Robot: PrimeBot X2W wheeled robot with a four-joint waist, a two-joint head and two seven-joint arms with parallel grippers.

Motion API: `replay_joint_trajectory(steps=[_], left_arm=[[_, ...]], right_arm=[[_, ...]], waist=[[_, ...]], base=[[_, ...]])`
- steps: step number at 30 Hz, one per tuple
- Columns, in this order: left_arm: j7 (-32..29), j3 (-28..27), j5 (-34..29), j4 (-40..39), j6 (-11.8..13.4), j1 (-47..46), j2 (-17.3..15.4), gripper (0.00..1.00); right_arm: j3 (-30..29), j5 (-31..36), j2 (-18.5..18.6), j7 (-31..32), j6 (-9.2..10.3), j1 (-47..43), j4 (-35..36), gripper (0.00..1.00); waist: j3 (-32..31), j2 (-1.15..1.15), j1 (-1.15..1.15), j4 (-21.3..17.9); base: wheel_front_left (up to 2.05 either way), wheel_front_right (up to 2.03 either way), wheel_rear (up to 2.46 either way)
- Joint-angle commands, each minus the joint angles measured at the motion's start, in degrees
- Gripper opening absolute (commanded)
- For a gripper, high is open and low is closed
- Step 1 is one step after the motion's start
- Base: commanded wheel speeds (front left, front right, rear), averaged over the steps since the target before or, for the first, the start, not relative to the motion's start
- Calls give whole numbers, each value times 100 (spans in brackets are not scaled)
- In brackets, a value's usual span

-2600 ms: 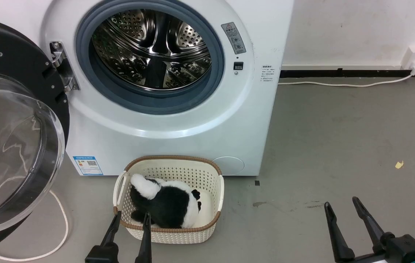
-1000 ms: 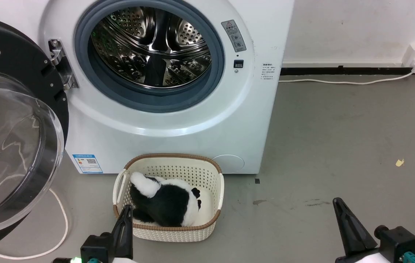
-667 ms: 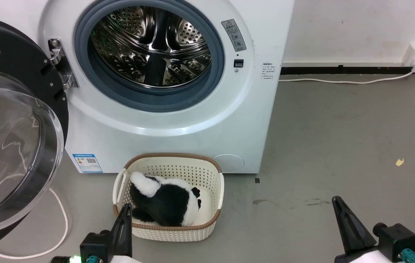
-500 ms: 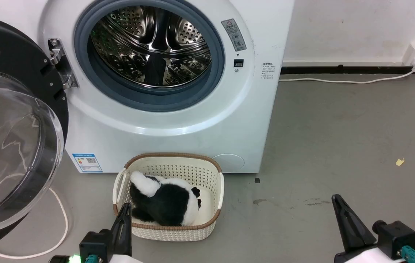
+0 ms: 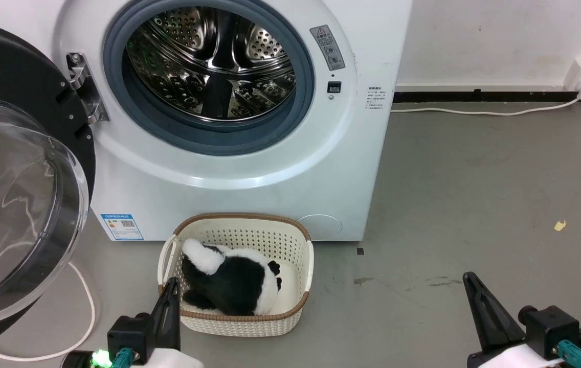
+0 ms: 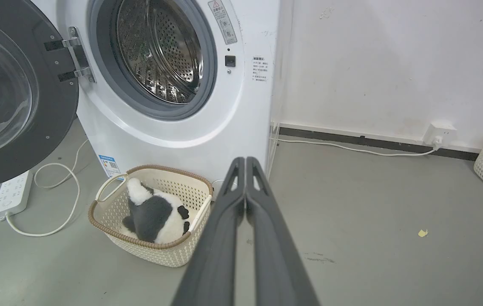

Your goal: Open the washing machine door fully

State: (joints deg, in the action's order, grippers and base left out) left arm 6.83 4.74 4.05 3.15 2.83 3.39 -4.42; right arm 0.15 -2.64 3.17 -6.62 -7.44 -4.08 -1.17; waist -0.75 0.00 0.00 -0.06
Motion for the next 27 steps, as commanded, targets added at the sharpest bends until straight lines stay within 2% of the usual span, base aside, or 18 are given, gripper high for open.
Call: replay_joint_trajectory(steps=[1, 27], left_arm=[[-24, -25, -58, -43, -27, -88, 15, 0], [-329, -233, -218, -169, -145, -204, 80, 0]], right_arm=[[-9, 34, -16, 23, -2, 114, 39, 0], [-12, 140, -22, 318, -3, 250, 75, 0]], waist=[[1, 0, 0, 0], [35, 0, 0, 3]], base=[[0, 0, 0], [0, 0, 0]])
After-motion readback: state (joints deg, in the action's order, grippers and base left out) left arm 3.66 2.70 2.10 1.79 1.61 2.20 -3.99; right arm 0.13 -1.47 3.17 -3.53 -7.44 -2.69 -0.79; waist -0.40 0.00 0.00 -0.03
